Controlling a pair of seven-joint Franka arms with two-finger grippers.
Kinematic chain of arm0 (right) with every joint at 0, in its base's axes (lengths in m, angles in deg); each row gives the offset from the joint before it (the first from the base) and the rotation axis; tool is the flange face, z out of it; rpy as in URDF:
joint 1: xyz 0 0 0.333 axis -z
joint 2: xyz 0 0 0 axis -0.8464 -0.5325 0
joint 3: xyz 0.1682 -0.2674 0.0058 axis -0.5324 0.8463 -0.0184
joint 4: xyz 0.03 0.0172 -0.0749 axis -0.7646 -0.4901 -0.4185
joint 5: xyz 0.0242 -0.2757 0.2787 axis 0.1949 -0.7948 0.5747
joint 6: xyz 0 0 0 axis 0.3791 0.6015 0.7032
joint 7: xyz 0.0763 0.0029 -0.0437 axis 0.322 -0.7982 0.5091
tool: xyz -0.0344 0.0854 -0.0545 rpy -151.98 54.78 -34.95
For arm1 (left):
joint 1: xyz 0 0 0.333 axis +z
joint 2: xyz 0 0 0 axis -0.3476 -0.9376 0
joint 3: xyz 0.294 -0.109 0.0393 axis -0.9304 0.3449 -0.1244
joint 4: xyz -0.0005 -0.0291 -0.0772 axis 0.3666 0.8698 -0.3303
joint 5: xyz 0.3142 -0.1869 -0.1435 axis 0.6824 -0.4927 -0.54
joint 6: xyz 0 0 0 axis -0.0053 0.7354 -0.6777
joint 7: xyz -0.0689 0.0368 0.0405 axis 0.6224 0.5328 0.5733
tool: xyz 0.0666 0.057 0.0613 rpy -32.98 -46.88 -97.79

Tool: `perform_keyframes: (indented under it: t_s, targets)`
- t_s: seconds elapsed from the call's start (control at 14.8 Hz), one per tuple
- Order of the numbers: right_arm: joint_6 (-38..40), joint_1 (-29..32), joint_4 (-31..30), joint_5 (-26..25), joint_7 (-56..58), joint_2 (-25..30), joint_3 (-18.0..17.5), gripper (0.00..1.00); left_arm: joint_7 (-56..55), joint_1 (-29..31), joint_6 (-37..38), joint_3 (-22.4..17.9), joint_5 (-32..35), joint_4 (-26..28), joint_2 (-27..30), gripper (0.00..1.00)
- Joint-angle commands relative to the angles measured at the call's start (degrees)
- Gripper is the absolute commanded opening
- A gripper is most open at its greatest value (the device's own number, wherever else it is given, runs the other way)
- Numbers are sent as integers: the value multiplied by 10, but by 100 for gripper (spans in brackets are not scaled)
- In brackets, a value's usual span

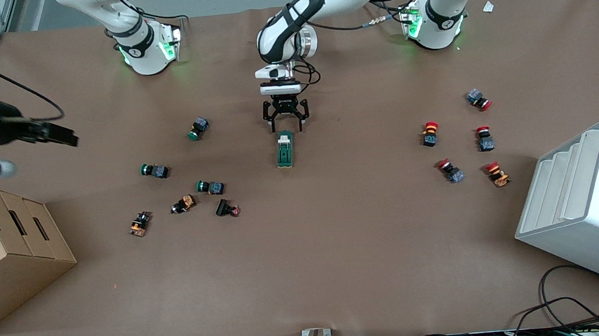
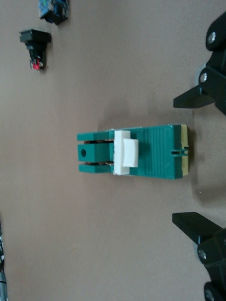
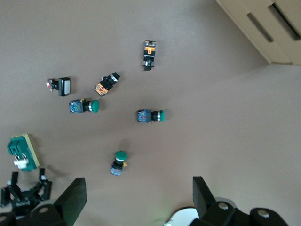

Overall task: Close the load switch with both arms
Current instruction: 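Lower the left gripper onto the switch base and hold it, then reach the right gripper to the white handle while the left gripper holds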

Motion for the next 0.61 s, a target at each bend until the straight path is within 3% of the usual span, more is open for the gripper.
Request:
perform_keyframes:
  t_s: [0.0,0.27,0.54]
  targets:
    - [-44,-41,-43,18,-86,-4,1,100,-32,-10,35,-5,53,-7,-19,98]
    - [-150,-106,-128,55,-209,-5,0,100,-68,-9,84,-5,115,-10,-50,98]
    - [-259,-179,-183,81,-310,-30,1,100,-117,-17,90,-6,123,-10,-59,99]
